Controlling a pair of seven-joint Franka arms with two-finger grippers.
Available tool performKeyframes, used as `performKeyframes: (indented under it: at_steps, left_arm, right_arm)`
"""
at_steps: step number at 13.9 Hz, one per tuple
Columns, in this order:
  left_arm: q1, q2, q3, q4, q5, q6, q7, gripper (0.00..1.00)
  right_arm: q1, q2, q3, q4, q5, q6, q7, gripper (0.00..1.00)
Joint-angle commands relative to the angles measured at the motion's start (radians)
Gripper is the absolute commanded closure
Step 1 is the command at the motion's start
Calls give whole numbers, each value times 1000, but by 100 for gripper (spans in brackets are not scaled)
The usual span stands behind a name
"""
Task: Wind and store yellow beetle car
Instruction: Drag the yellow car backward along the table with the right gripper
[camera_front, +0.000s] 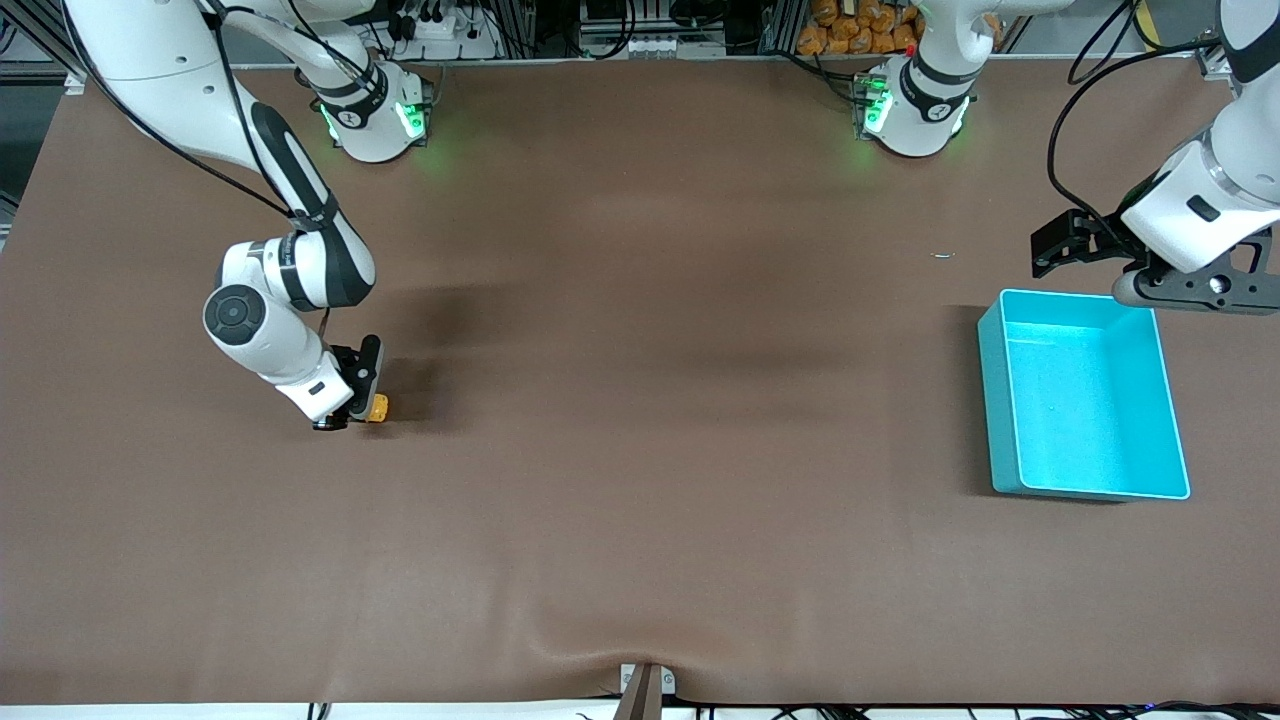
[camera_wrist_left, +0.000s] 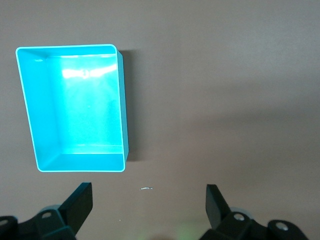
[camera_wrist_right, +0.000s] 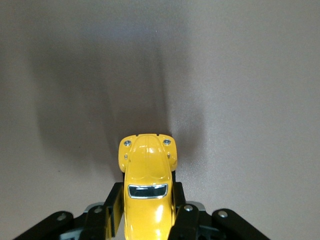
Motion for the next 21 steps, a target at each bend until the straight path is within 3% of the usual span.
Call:
performKeyframes:
  at_steps: [1,21]
  left_arm:
    - [-4,8,0,19,22,0,8,0]
    - [-6,8,0,19,24,0,8,0]
  right_arm:
    - [-30,7,8,-3,-18,15,-31,65]
    - [-171,52,9,15,-16,40,-177,65]
